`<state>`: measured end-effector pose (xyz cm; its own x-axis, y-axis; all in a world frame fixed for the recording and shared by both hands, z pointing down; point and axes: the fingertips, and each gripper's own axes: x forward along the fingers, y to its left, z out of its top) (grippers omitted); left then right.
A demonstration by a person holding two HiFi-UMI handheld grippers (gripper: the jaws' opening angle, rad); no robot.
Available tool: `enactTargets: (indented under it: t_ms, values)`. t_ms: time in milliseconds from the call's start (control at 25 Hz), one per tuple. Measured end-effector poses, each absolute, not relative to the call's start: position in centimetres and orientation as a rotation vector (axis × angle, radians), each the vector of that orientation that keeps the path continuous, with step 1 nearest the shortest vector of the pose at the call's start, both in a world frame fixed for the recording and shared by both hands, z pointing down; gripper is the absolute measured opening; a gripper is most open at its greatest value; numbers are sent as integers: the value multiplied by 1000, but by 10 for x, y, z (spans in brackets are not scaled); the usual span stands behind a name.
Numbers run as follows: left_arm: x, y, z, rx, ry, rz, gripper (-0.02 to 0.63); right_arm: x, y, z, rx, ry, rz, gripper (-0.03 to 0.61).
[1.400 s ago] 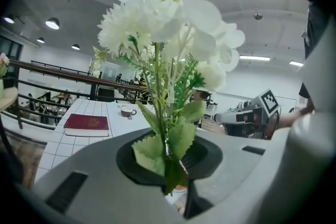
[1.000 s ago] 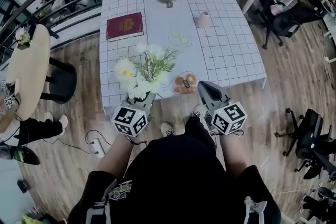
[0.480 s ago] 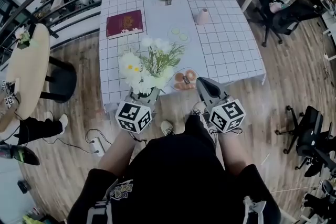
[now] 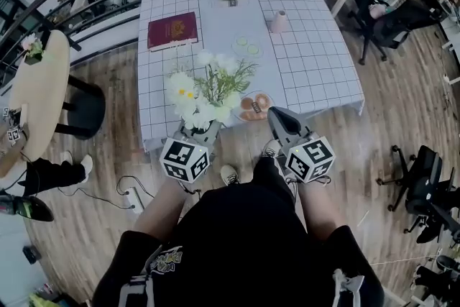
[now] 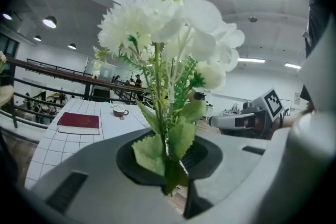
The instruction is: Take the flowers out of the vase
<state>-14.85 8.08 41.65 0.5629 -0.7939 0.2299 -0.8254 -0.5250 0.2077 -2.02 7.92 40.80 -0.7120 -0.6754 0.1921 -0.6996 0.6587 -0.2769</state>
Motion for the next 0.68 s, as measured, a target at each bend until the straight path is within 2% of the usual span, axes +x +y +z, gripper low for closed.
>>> enactTargets:
  t_ms: [680]
  values:
    - [-154, 81, 409, 2517, -1361, 149, 71, -28, 71, 401, 1136, -2822, 491, 21]
